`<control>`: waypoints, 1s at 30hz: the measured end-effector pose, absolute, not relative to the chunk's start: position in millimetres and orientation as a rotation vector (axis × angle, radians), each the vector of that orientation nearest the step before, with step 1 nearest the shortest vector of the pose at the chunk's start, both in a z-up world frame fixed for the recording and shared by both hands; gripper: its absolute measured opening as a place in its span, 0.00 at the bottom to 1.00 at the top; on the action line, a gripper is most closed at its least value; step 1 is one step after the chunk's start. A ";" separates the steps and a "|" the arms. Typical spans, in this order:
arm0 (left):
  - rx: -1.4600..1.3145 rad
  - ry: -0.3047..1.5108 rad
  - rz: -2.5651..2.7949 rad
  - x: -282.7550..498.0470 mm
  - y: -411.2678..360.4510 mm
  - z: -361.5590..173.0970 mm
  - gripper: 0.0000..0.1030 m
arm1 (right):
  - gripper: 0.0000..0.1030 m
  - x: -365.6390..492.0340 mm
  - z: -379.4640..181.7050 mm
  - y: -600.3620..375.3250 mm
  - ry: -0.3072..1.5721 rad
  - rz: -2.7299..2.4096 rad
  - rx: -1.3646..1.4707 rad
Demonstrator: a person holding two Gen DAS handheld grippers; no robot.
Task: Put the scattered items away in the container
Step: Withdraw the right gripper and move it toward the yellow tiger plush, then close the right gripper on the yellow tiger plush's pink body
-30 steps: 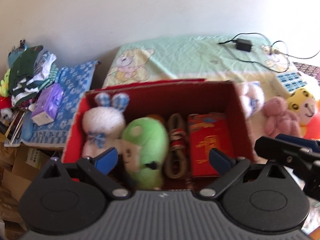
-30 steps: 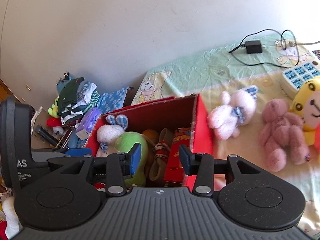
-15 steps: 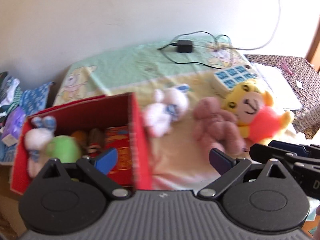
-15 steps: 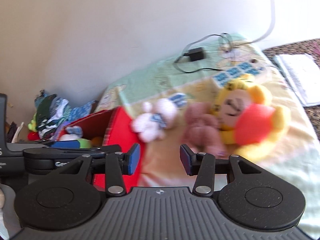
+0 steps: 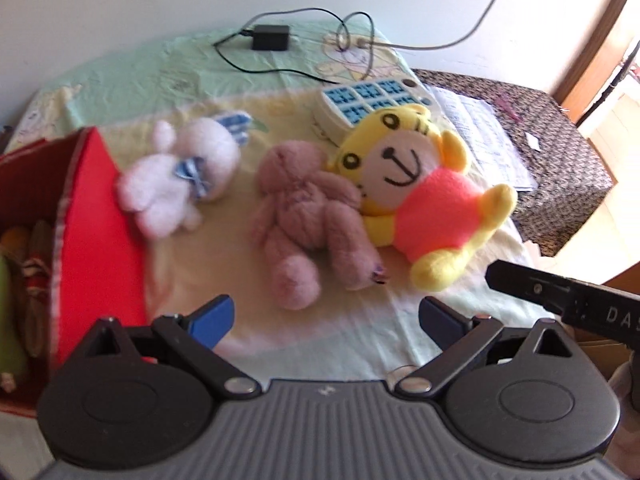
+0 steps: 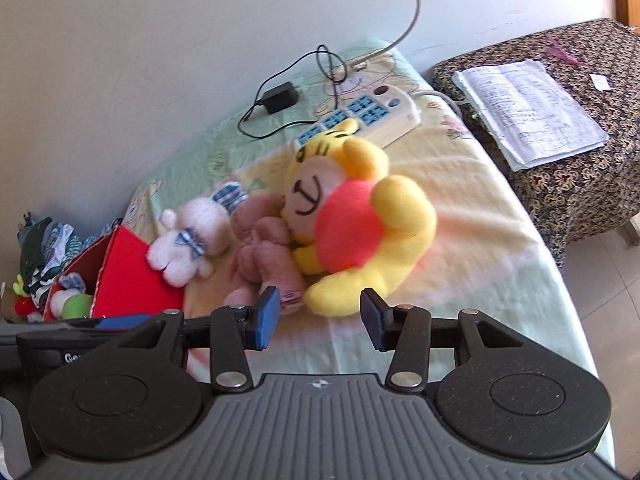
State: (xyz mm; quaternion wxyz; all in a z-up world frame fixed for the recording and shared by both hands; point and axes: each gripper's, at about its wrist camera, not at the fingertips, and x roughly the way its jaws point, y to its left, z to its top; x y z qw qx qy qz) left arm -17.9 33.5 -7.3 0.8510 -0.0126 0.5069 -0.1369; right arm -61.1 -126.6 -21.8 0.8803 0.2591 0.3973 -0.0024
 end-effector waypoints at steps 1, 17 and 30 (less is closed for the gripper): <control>-0.038 1.068 -0.309 -14.4 29.2 -9.2 0.96 | 0.47 -58.6 -21.5 -131.3 0.827 -0.008 0.540; -0.157 1.183 -0.472 60.5 -42.9 -47.7 0.97 | 0.58 37.2 -33.7 -193.9 0.876 0.116 0.468; -0.204 1.260 -0.465 83.6 -55.5 -75.6 0.99 | 0.59 93.8 -73.4 -200.7 1.050 0.316 0.555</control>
